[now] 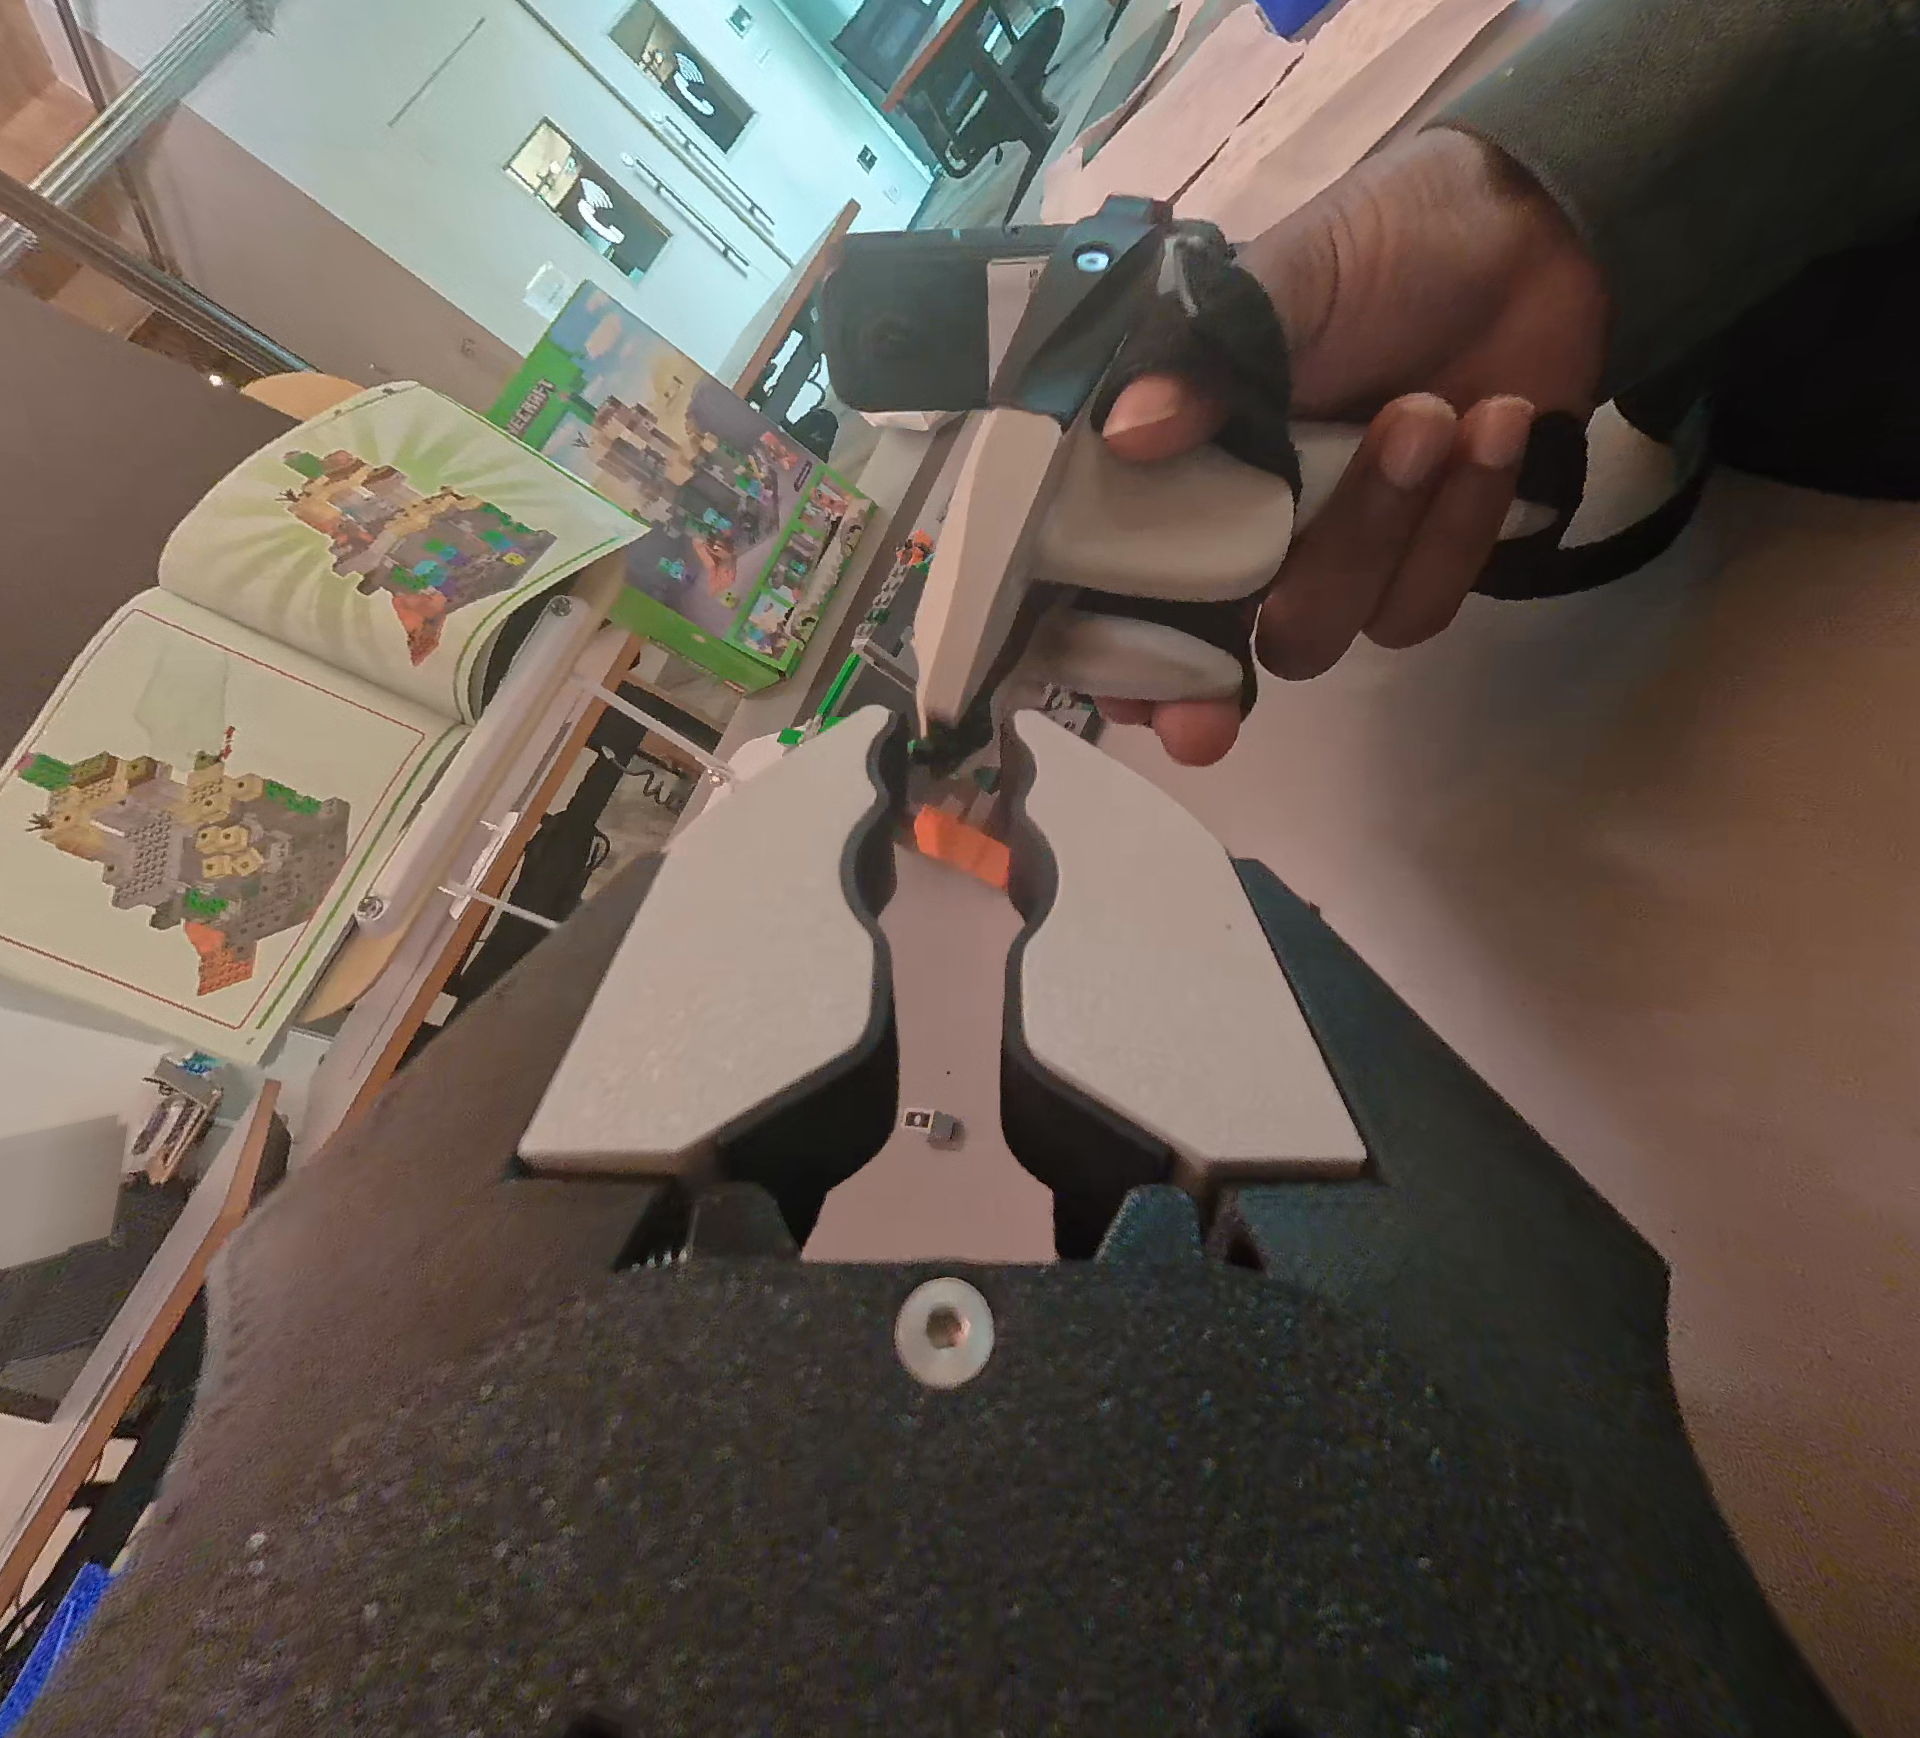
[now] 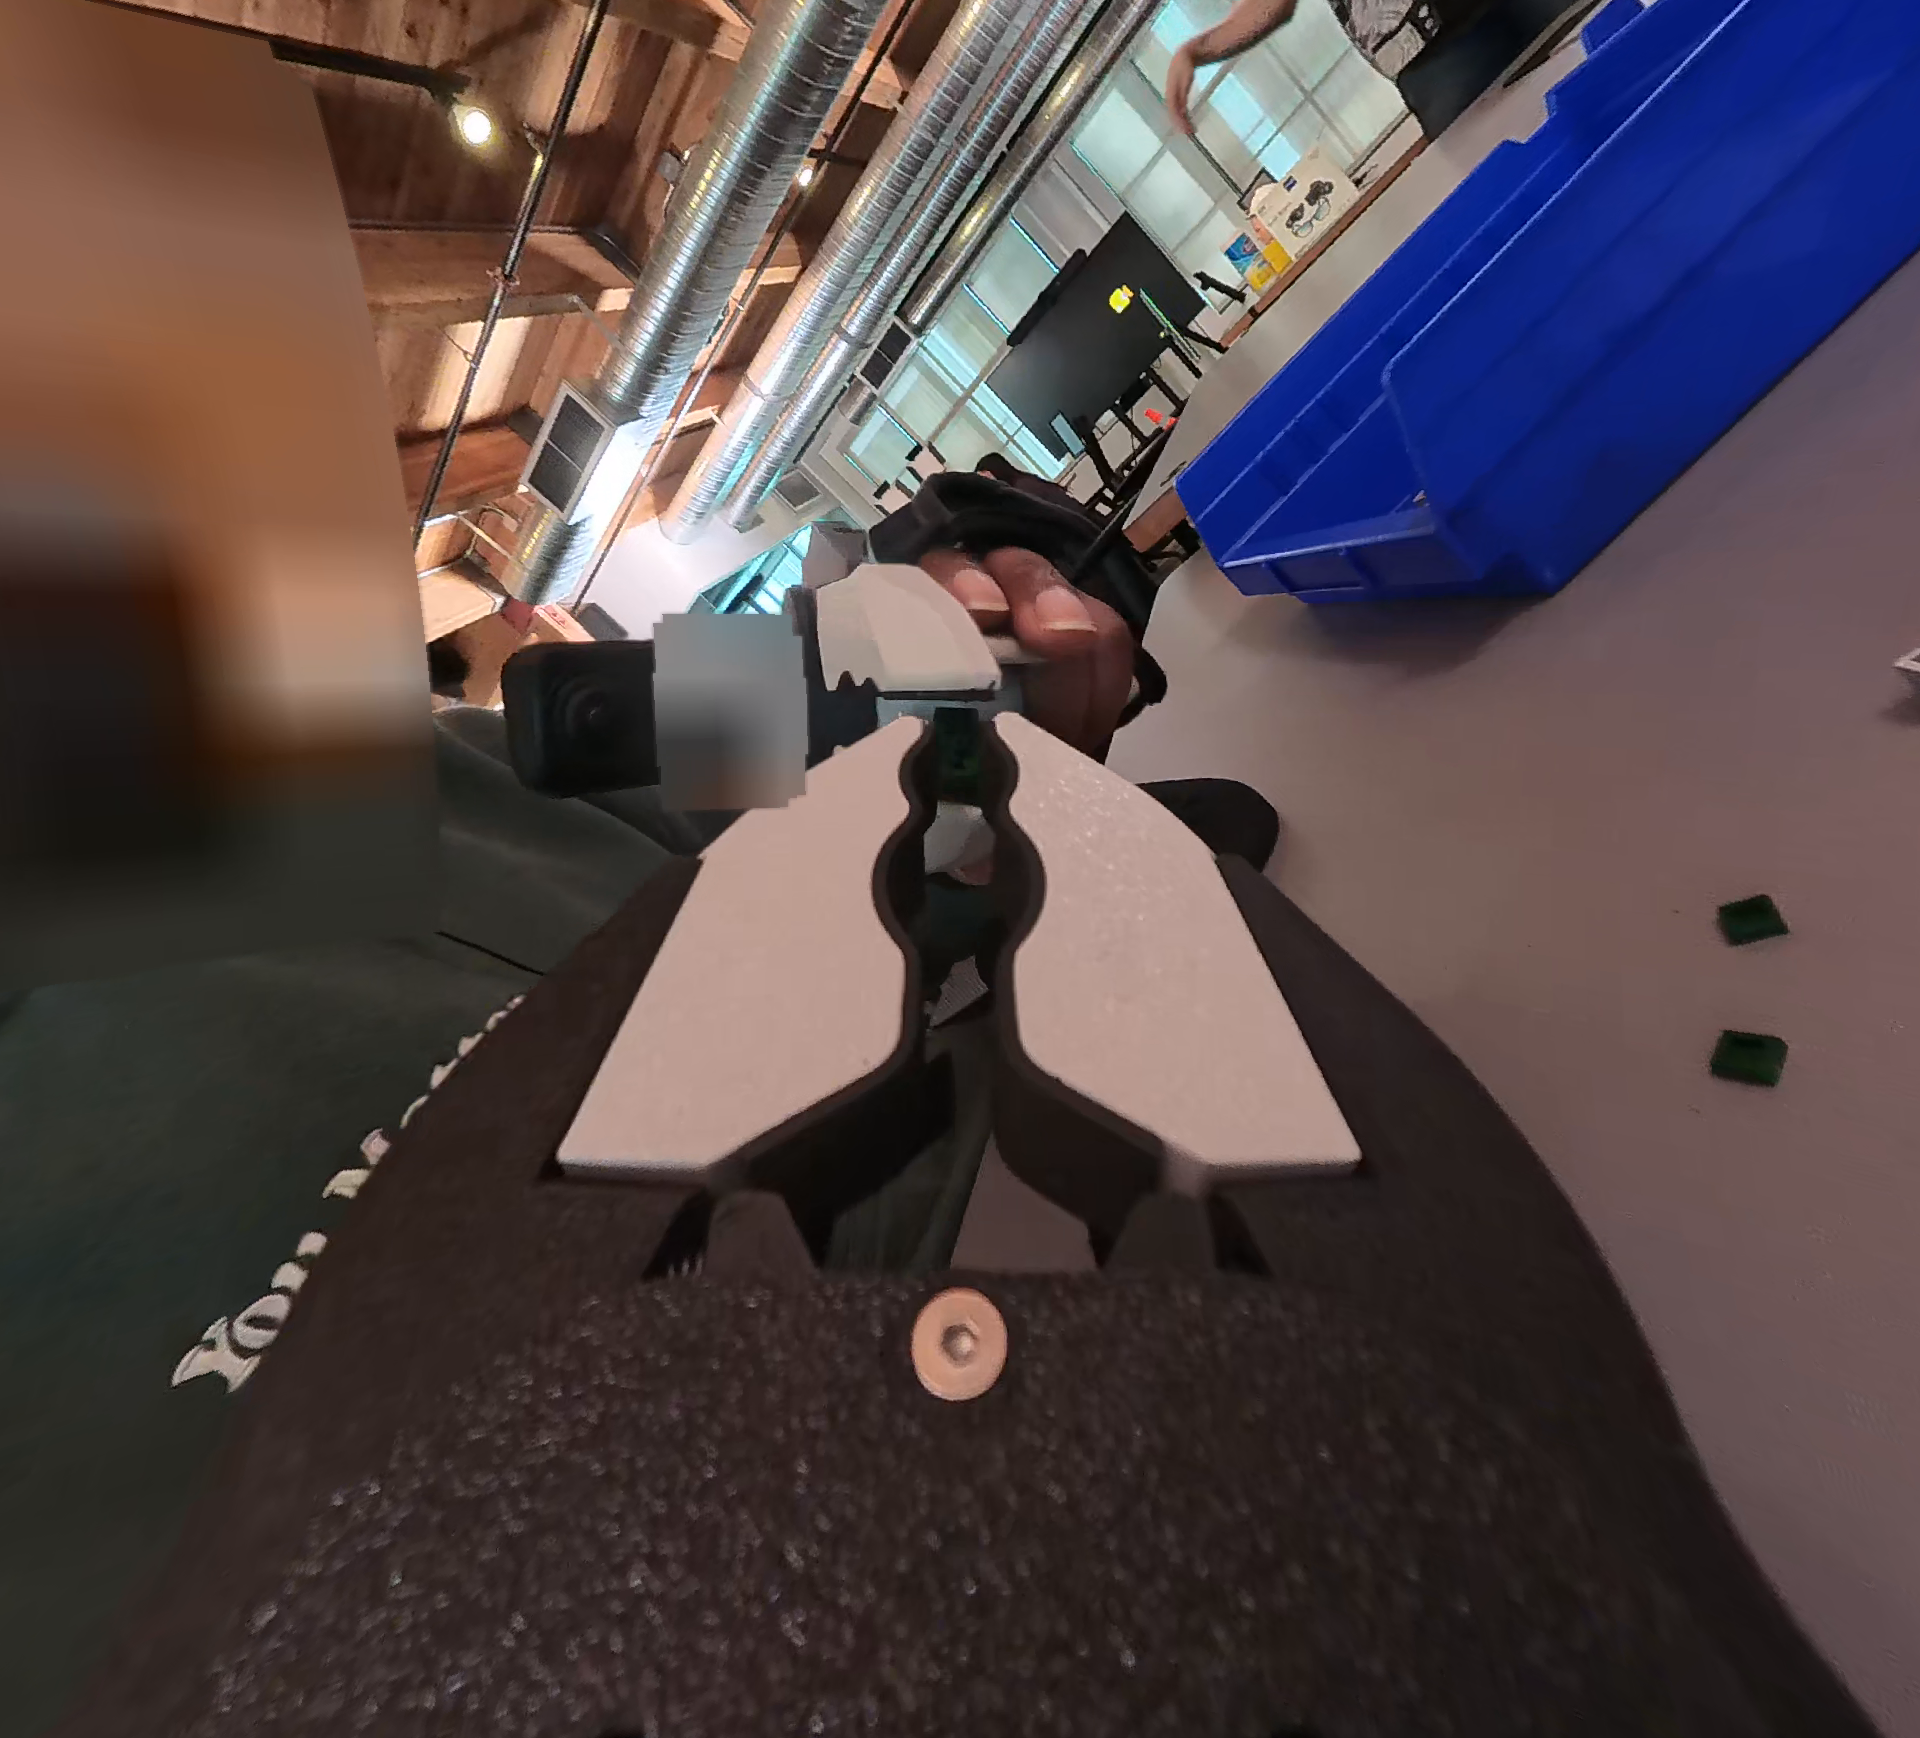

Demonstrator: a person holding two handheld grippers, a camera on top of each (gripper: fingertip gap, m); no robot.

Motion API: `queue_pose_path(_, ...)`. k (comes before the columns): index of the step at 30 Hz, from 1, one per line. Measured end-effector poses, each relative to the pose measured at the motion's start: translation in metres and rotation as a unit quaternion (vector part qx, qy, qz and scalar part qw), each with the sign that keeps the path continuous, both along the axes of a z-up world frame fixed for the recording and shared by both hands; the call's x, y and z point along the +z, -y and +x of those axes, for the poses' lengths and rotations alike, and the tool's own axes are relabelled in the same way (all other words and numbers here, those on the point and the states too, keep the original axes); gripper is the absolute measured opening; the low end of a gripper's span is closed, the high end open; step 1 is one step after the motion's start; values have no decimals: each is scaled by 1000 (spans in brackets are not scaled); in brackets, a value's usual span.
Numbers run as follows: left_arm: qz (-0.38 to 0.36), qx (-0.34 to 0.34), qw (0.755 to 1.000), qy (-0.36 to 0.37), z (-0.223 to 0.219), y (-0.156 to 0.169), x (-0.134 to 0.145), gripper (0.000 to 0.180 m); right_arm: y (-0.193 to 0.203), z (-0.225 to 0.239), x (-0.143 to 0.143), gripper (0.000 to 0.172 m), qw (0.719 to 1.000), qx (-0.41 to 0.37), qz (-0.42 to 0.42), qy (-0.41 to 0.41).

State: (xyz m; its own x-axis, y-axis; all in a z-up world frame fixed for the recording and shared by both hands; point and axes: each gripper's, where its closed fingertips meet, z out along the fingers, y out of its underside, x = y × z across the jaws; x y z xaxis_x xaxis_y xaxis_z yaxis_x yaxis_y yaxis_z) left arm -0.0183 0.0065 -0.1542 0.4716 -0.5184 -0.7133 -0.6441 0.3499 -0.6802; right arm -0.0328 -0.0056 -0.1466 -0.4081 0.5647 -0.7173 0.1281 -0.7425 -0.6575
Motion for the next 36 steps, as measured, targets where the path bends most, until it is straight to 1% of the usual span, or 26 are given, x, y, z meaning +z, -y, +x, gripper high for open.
queue_pose_path(7, -12, -4, 1000, -3, 2, 4, 2, 11, 3, 1, 1, 8, 1000, 3, 3, -1)
queue_pose_path(10, -7, 16, 1000, -10, -11, 1, 7, 11, -2, 3, 5, 22, 1000, -6, 0, -5)
queue_pose_path(12, -3, 48, 999, -1, -35, -4, 18, 11, -13, 5, 1, 23, 999, -39, 26, 11)
queue_pose_path(14, 0, 105, 994, 19, -74, -13, 32, 11, -22, 8, -10, 23, 993, -72, 76, 52)
queue_pose_path(16, -12, 179, 983, 37, -124, -23, 41, 11, -29, 11, -22, 23, 982, -94, 133, 97)
queue_pose_path(18, -45, 244, 967, 62, -172, -28, 40, 11, -29, 13, -30, 22, 970, -96, 181, 132)
queue_pose_path(20, -110, 300, 944, 87, -214, -31, 24, 11, -31, 15, -41, 22, 951, -101, 233, 174)
queue_pose_path(22, -172, 341, 919, 101, -246, -31, 2, 12, -36, 17, -59, 22, 920, -110, 298, 228)
queue_pose_path(24, -228, 374, 893, 104, -269, -29, -21, 12, -36, 18, -73, 22, 895, -106, 342, 265)
queue_pose_path(26, -279, 392, 871, 104, -282, -26, -44, 12, -35, 18, -86, 22, 876, -98, 371, 292)
queue_pose_path(29, -320, 397, 854, 107, -286, -24, -65, 13, -33, 18, -100, 22, 853, -85, 405, 318)
queue_pose_path(30, -326, 395, 852, 108, -286, -24, -69, 15, -32, 18, -102, 22, 848, -83, 412, 322)
queue_pose_path(33, -346, 387, 848, 107, -281, -23, -77, 32, -32, 19, -105, 23, 846, -82, 415, 326)
queue_pose_path(36, -346, 372, 855, 103, -275, -23, -79, 42, -33, 19, -105, 23, 847, -82, 413, 325)
